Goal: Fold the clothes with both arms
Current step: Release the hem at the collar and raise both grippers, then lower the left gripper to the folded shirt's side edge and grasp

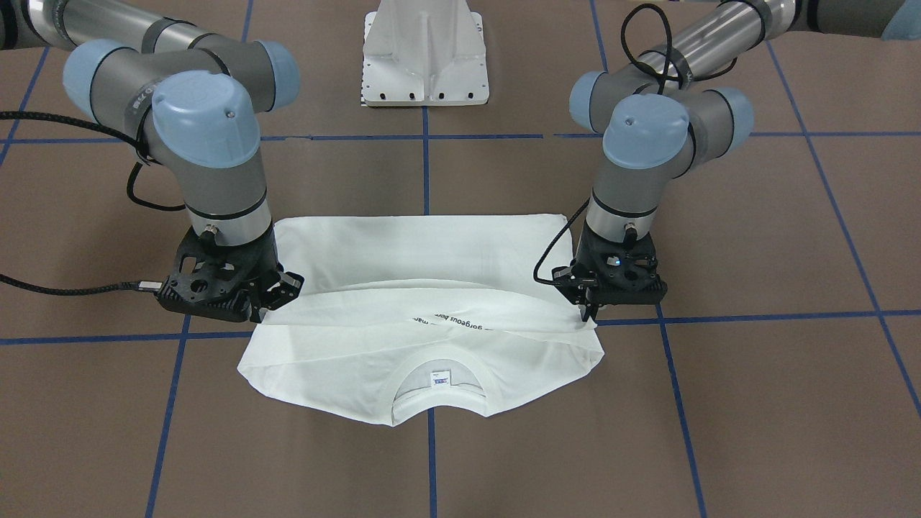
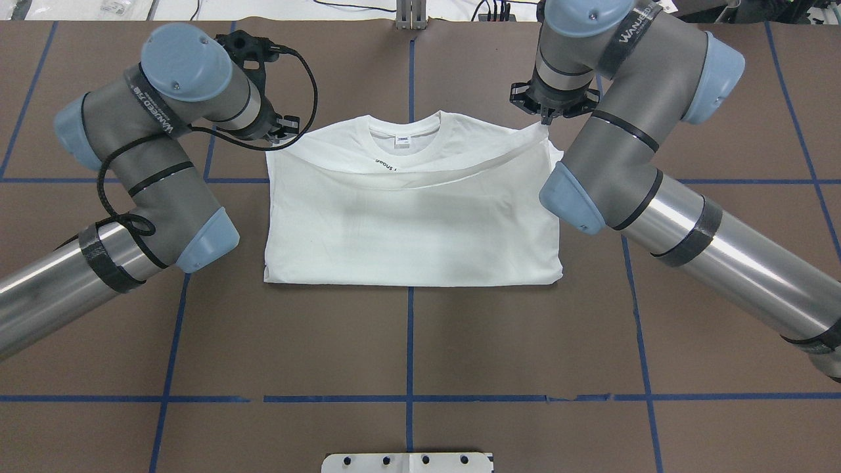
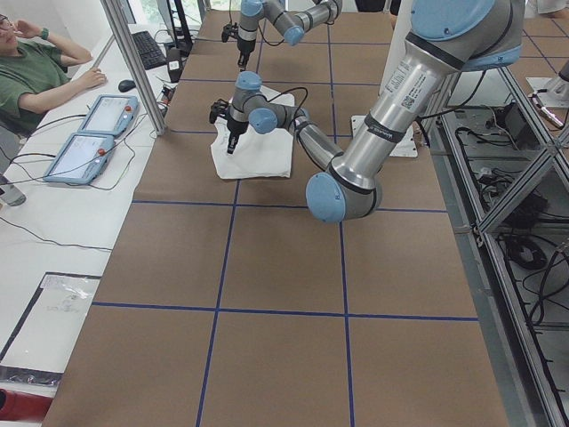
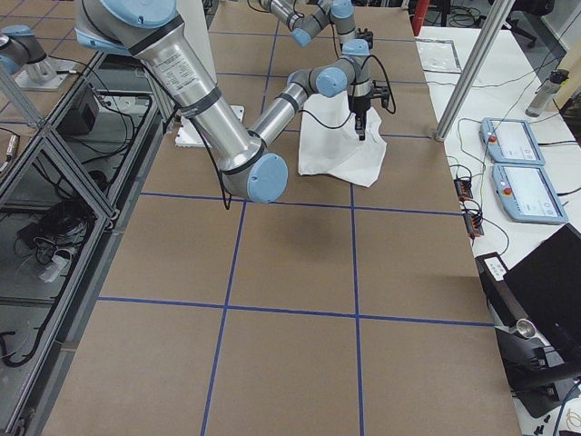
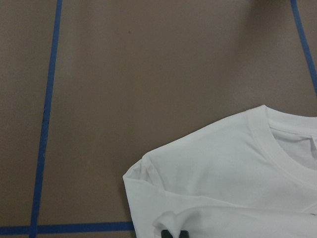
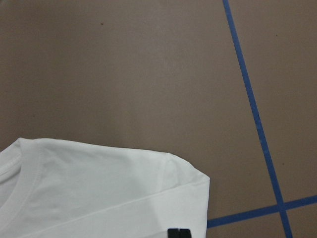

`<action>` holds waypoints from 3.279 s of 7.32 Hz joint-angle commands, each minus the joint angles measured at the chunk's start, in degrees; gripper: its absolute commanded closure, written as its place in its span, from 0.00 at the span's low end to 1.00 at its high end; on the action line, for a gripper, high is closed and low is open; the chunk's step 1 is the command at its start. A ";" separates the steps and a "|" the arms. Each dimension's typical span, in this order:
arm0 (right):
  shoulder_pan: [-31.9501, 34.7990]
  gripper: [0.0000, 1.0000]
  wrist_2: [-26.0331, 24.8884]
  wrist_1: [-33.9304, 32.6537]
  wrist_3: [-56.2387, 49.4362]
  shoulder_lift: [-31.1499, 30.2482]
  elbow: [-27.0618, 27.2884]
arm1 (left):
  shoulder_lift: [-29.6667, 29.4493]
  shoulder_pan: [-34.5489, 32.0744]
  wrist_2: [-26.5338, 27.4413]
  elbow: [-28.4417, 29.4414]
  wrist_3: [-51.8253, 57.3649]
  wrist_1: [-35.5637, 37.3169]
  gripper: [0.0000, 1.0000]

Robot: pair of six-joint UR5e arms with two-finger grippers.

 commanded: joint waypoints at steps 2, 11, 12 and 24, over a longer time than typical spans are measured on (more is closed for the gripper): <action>2.01 1.00 -0.10 2.01 -2.85 0.35 -3.69 | -0.29 -0.05 0.16 1.54 0.24 -1.18 1.00; 2.01 0.00 0.69 4.97 -6.28 0.35 -6.95 | 6.33 -3.49 -6.25 -3.79 7.20 -8.78 0.00; 1.92 0.00 1.39 6.39 -6.28 0.09 -6.95 | 9.96 -1.39 -6.95 -6.26 1.27 -11.79 0.00; 1.83 0.00 2.10 6.67 -5.84 -0.09 -6.34 | 17.11 12.96 -6.16 -8.12 -11.97 -20.08 0.70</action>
